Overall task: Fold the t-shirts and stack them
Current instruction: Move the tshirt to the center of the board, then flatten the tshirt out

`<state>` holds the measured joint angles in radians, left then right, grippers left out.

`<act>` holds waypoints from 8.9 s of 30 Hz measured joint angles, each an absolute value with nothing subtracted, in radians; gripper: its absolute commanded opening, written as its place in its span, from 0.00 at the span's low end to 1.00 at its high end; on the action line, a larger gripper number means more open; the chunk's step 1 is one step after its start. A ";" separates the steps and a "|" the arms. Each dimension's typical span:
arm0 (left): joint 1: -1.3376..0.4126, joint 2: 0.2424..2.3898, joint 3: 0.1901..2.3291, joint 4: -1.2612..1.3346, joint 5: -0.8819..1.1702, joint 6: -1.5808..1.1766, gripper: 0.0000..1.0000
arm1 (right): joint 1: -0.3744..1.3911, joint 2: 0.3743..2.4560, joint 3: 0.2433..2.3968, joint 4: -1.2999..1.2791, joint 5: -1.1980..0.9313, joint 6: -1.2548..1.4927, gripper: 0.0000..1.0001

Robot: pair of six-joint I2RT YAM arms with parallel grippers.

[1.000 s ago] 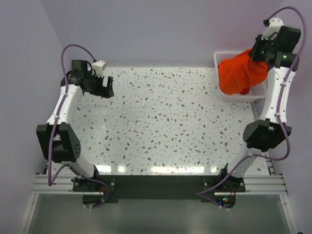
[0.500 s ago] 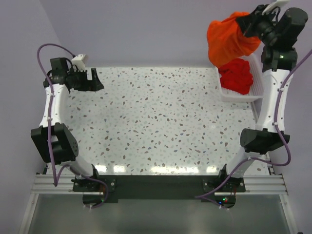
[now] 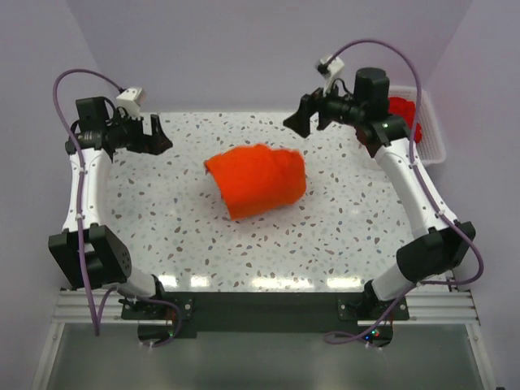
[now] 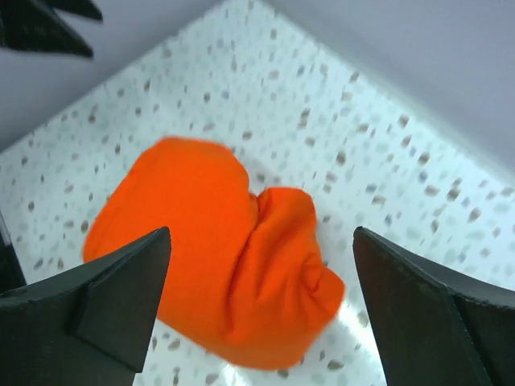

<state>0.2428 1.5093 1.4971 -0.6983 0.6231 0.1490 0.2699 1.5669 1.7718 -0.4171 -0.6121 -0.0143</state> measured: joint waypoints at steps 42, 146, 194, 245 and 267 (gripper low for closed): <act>-0.014 1.872 1.209 -0.530 0.232 0.342 0.43 | 0.683 1.684 1.136 -0.702 -0.317 -0.347 0.62; 0.171 1.921 1.478 -0.813 0.679 0.063 0.00 | 0.450 2.234 1.952 -0.826 -0.222 -0.245 0.00; 0.214 1.505 1.982 -0.109 0.422 -0.270 0.00 | 0.276 1.743 2.247 -0.131 -0.155 -0.253 0.00; -0.331 1.354 0.859 -0.786 0.610 0.744 0.04 | 0.216 1.720 1.171 -0.491 -0.366 -1.042 0.15; 0.004 1.829 1.468 -0.842 0.611 0.683 0.46 | 0.347 1.741 1.458 -0.869 -0.319 -0.837 0.47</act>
